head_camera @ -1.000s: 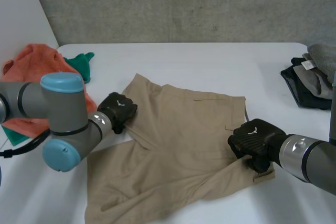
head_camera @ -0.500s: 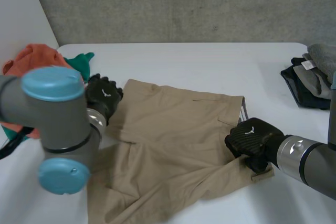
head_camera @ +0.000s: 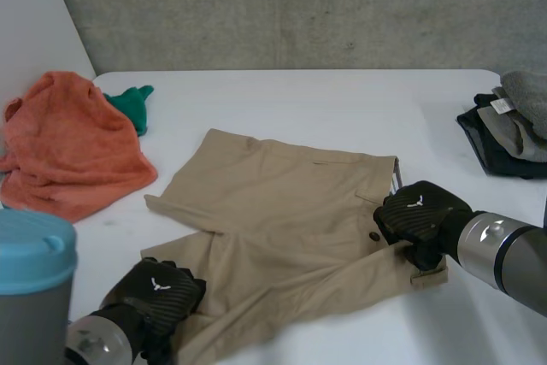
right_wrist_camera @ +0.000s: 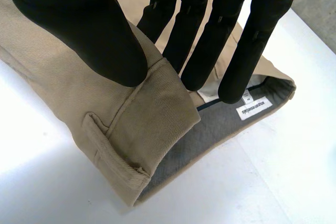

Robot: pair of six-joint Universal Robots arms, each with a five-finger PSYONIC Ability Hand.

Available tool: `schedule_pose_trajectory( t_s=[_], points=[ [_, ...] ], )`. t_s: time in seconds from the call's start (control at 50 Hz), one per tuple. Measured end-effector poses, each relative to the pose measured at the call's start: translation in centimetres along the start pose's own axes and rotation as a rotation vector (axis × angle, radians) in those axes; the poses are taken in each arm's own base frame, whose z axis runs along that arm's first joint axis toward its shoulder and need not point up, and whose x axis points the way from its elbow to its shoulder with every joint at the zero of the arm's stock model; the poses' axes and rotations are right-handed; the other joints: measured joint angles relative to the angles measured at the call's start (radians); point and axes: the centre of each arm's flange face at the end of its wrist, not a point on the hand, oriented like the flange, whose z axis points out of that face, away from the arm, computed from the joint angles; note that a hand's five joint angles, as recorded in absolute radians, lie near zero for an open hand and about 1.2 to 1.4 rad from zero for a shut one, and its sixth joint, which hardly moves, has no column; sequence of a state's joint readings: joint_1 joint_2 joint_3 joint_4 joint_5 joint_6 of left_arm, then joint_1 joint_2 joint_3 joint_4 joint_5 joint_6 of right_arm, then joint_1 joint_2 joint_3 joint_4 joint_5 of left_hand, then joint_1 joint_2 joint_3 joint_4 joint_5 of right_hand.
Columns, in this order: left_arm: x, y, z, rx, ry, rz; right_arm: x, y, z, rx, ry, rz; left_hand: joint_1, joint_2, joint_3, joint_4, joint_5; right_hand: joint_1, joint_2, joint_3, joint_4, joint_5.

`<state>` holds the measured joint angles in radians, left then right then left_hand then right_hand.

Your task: Fold the laundry.

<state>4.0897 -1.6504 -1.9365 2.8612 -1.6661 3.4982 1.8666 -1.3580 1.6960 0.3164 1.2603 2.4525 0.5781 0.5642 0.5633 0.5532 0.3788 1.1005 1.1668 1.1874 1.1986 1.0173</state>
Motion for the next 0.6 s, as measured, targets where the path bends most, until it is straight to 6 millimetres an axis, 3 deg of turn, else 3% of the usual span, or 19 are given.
schedule_pose_trajectory(
  t_s=[0.08,0.2,0.42,0.48,0.6],
  points=[
    [0.4,0.5,1.7,0.0,-0.038,0.019,0.3,-0.2,-0.4,0.003,0.011,0.01,0.572,0.556,0.551,0.568,0.562,0.0,0.0,0.0,0.0,0.0],
    [1.0,0.5,1.3,0.017,-0.035,0.042,0.7,0.0,-1.3,-0.03,0.001,0.025,0.576,0.629,0.622,0.639,0.605,0.0,0.0,0.0,0.0,0.0],
    [2.3,2.2,-3.8,-0.121,0.15,0.148,-0.6,1.6,-6.1,-0.267,-0.336,-0.141,0.577,0.629,0.622,0.639,0.605,0.0,0.01,0.0,0.0,0.0],
    [1.8,1.6,-3.5,-0.14,0.152,0.161,-0.5,1.6,-5.5,-0.249,-0.347,-0.154,0.577,0.631,0.623,0.641,0.605,0.0,0.01,0.0,0.0,0.0],
    [-1.0,-2.3,-0.1,-0.028,0.016,0.14,1.1,1.1,-2.2,-0.173,-0.21,-0.084,0.577,0.632,0.626,0.643,0.605,0.0,0.01,0.0,0.0,0.0]
  ],
)
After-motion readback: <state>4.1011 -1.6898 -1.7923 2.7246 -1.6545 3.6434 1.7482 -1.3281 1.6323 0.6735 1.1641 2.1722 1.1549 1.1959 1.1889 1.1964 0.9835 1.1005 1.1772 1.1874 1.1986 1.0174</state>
